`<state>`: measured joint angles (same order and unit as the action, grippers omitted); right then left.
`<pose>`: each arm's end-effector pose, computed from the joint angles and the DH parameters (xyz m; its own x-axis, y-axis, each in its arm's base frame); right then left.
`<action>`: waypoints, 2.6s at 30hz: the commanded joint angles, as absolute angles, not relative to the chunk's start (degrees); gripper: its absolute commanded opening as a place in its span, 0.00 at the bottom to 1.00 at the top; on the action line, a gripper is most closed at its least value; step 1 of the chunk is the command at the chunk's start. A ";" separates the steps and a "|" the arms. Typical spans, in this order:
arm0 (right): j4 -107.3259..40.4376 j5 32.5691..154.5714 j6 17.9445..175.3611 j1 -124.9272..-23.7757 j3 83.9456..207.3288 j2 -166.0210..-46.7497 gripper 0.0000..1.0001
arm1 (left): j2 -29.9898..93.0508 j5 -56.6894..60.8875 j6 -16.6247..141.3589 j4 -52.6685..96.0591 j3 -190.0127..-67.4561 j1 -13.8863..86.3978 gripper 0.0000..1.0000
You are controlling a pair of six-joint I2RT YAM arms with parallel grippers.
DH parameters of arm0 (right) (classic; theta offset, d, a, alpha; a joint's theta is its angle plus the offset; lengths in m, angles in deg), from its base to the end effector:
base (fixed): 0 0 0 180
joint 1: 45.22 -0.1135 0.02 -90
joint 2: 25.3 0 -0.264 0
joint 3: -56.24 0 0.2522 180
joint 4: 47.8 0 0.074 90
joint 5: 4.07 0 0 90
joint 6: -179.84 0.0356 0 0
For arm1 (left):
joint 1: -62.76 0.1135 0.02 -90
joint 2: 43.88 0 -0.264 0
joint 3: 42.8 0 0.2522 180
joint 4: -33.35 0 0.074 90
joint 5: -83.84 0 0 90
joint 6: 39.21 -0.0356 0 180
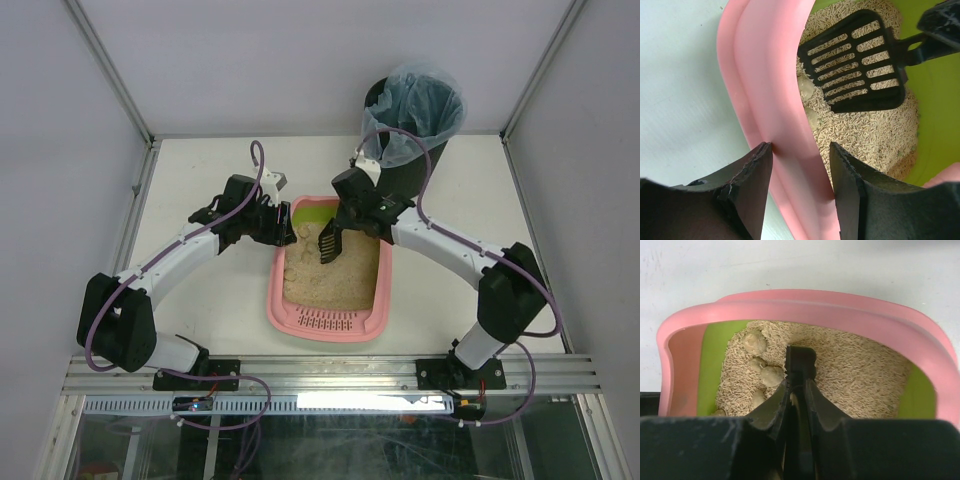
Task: Clean the litter box
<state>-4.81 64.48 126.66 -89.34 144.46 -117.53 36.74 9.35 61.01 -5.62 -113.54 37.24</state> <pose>0.2639 0.2377 0.2813 -0.7013 0.0969 -0.7062 -0.0607 0.9790 0.1946 0.2637 -0.1364 0.2491 -0.7706 0.1784 -0.6119 0.4443 0.8387 -0.3149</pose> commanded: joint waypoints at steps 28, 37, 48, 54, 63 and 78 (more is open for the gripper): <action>-32.67 94.92 142.62 -76.60 118.91 -98.94 0.00 | 36.90 10.27 59.50 -4.31 -115.89 37.01 0.49; -32.00 94.79 141.78 -76.60 119.56 -100.87 0.00 | 36.81 10.27 59.56 -4.31 -115.84 37.00 0.49; -30.94 93.95 140.38 -78.12 122.19 -105.69 0.00 | 36.90 10.36 59.61 -4.31 -115.86 37.00 0.49; -29.71 91.95 140.22 -80.47 124.62 -107.91 0.00 | 36.98 10.27 59.82 -4.31 -115.84 37.00 0.49; -27.02 90.74 138.63 -81.43 127.25 -106.71 0.00 | 37.00 10.27 59.75 -4.31 -115.86 36.99 0.49; -24.61 93.30 139.43 -78.02 124.15 -97.59 0.00 | 36.98 10.54 59.82 -4.31 -115.87 37.00 0.49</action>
